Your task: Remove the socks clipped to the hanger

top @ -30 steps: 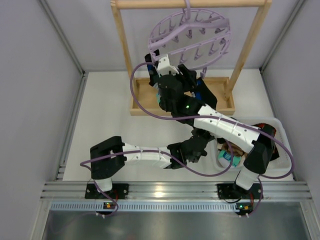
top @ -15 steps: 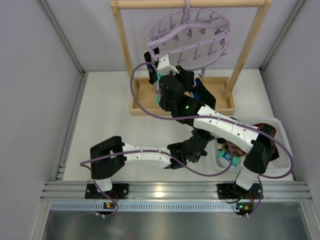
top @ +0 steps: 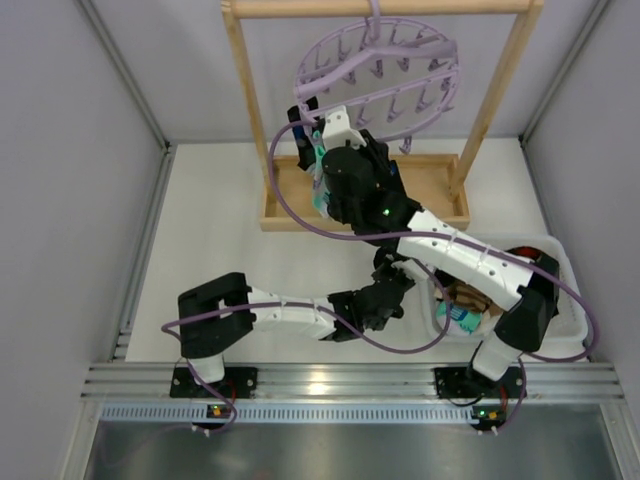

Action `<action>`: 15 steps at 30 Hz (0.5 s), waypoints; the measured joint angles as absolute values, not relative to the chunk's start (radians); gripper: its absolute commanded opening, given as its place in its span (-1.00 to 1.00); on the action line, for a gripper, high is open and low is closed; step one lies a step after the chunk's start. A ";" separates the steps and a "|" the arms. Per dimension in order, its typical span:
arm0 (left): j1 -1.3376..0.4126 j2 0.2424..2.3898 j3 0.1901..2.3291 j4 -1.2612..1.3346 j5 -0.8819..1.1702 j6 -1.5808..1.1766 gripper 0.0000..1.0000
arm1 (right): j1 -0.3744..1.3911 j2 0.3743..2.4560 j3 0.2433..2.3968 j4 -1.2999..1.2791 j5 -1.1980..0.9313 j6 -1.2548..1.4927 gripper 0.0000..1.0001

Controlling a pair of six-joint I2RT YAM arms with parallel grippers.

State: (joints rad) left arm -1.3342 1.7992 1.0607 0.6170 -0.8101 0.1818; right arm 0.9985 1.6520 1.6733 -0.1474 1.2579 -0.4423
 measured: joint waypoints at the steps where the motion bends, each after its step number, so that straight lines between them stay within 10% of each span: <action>1: -1.333 1.794 1.047 0.614 -0.807 0.169 -1.00 | 0.999 1.651 1.678 -0.152 1.255 -0.436 -1.00; 15: -1.355 1.641 0.860 0.604 -0.751 0.017 -1.00 | 0.985 1.650 1.721 -0.267 1.154 -0.314 -0.97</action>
